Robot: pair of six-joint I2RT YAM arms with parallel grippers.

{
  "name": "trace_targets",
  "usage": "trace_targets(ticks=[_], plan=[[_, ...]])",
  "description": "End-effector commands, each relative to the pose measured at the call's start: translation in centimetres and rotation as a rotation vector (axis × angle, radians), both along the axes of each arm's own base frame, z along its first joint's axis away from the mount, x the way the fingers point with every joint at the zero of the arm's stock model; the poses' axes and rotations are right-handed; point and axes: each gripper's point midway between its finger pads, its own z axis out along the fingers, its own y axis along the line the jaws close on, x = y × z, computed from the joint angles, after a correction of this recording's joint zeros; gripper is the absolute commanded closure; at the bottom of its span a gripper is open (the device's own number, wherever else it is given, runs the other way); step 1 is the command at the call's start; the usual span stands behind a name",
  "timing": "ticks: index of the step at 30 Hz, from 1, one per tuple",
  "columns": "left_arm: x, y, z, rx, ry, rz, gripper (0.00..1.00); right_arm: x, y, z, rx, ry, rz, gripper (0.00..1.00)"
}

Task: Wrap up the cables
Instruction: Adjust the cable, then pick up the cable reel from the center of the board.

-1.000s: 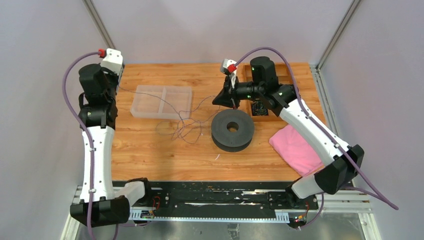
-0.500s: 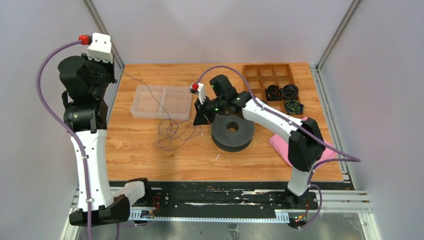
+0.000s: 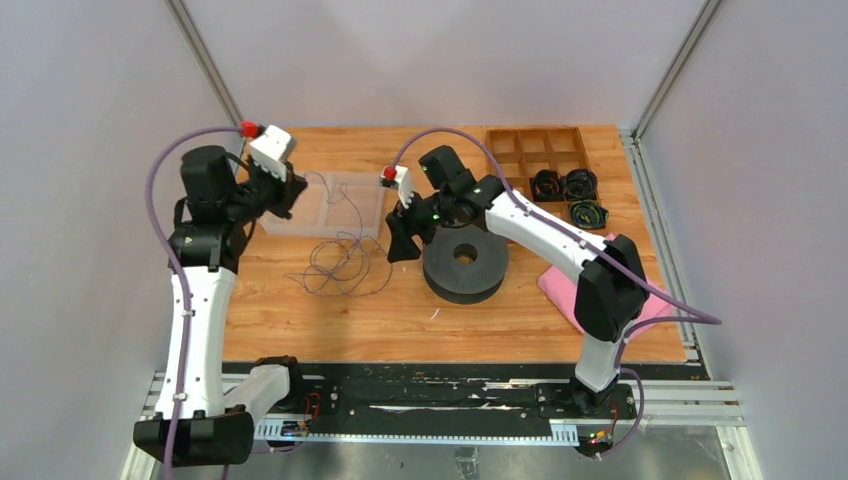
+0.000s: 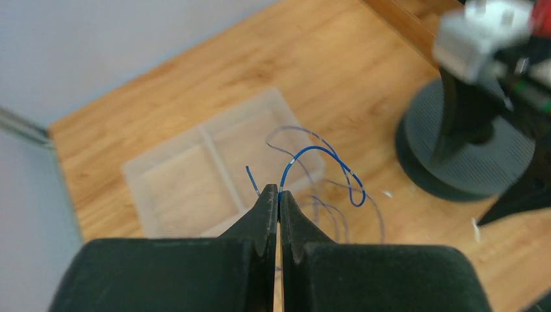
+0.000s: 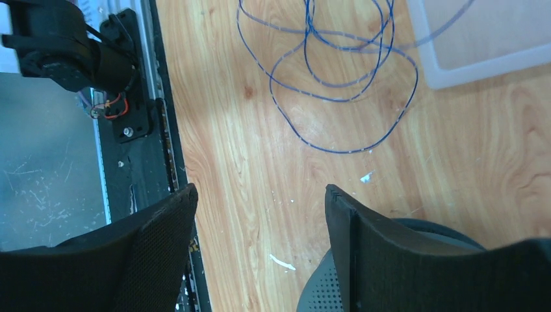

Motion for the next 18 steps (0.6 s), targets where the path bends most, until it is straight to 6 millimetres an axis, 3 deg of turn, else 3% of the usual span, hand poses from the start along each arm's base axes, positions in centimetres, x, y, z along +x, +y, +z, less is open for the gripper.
trace_targets(ticks=[1, 6, 10, 13, 18], plan=[[-2.3, -3.8, -5.2, 0.002, 0.132, -0.158, 1.00, 0.6, -1.2, 6.5, 0.100, -0.126, 0.031, 0.28], [-4.2, -6.8, -10.3, 0.121, 0.196, -0.317, 1.00, 1.0, -2.8, 7.6, 0.118, -0.126, 0.050, 0.27], [-5.4, -8.3, -13.0, 0.233, 0.198, -0.419, 1.00, 1.9, -4.8, 6.6, 0.091, -0.106, 0.020, 0.28], [-6.6, -9.1, -16.2, 0.325, 0.233, -0.505, 1.00, 3.1, -7.3, 5.1, 0.042, -0.111, -0.035, 0.28], [-8.4, -9.4, -21.2, 0.513, 0.268, -0.625, 1.00, 6.2, -12.6, 4.3, -0.009, -0.132, -0.192, 0.28]])
